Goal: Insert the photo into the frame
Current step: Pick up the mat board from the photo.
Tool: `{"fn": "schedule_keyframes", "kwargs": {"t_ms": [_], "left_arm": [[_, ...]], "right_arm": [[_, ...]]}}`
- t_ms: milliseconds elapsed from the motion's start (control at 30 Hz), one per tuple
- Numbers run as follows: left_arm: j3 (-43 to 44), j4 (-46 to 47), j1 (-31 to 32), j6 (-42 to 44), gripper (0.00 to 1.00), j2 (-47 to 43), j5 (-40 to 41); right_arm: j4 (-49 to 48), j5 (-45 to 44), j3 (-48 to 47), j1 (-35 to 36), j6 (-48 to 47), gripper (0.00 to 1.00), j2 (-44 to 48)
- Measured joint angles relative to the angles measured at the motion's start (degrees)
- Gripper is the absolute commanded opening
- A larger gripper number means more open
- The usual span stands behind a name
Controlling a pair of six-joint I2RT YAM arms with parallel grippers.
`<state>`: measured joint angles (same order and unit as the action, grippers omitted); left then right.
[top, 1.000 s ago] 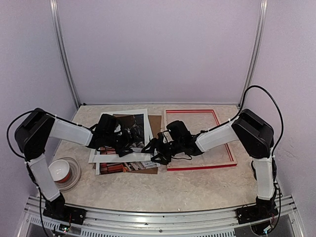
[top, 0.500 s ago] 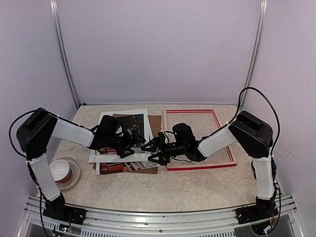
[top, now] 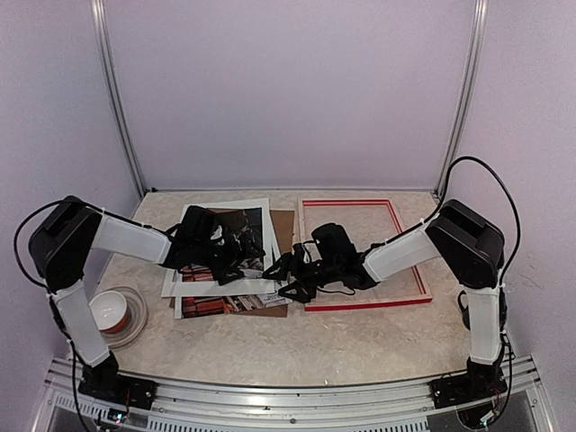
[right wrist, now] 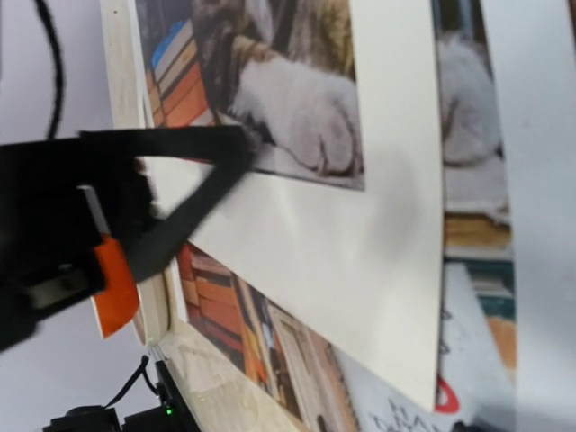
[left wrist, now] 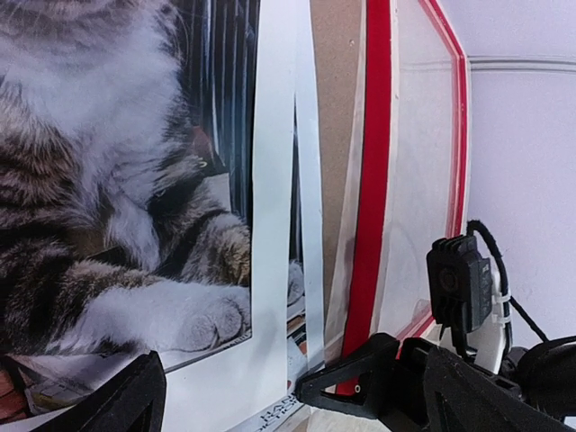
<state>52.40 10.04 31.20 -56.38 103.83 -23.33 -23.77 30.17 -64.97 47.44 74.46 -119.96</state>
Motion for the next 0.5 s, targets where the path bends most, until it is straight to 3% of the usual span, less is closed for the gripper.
{"fn": "schedule_keyframes", "kwargs": {"t_ms": [300,500], "left_arm": [[2.56,-14.43,-1.25,1.25,0.99,-12.59,9.68],[0.87,-25.09,-8.44,1.92,0.99,-22.45,19.30]], "right_arm": [[3.37,-1.33,-1.79,0.00,-1.01,0.78,0.04],[7.32,-3.43,-3.69,0.00,-3.48,0.78,0.20]]}}
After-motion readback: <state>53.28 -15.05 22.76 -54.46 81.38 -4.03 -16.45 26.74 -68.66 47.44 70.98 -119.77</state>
